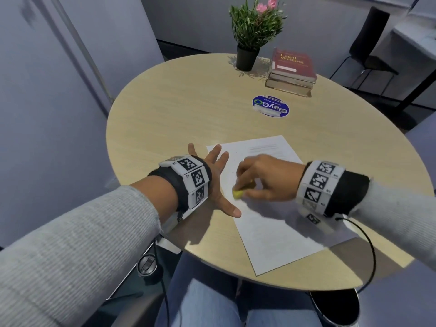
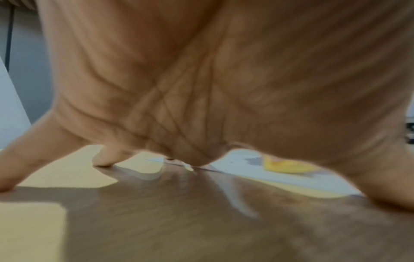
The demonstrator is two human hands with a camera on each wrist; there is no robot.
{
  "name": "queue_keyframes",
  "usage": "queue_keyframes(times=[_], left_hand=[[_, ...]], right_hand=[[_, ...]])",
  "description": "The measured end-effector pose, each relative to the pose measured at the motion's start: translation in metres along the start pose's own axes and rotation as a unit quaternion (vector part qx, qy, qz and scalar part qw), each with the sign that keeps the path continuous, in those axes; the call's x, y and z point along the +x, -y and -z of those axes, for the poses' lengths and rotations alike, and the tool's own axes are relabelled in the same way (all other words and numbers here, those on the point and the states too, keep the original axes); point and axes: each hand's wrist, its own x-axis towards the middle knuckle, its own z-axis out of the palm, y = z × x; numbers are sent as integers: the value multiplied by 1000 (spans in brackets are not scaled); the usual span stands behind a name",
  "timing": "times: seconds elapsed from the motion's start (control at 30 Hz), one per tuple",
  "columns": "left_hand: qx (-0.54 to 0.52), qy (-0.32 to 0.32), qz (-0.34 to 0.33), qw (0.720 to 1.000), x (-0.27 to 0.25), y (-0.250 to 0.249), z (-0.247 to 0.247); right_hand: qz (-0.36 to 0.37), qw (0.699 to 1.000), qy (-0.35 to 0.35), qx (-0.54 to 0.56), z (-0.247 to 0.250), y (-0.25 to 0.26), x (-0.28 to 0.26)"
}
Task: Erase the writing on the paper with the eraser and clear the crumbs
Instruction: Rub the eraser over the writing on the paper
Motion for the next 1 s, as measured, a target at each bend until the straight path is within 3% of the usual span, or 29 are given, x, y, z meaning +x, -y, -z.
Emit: queue_keyframes(times=[0.1, 0.17, 0.3, 0.43, 0.53, 0.7, 0.87, 1.0], left_hand=[[-7, 2, 0, 1000, 2, 2, -1], [-3, -1, -2, 1000, 3, 3, -3], [-12, 5, 8, 1000, -6, -1, 2], [-12, 6, 8, 1000, -14, -4, 5], [-21, 9, 11, 1000, -16, -4, 5], [-23, 10, 11, 1000, -17, -5, 6], [-27, 18, 12, 999, -17, -4, 7], [-24, 17, 6, 1000, -15, -2, 7]], right_hand=[[-51, 997, -45, -32, 3, -15, 8], [-26, 998, -54, -32, -3, -8, 5], [29, 1000, 2, -8, -13, 11, -9], [-35, 998, -39, -22, 1, -15, 6], [-29, 996, -60, -53, -2, -14, 6], [11, 1000, 3, 2, -10, 5, -5], [-75, 995, -64, -29, 7, -35, 15], [2, 1000, -18, -2, -8, -6, 0]])
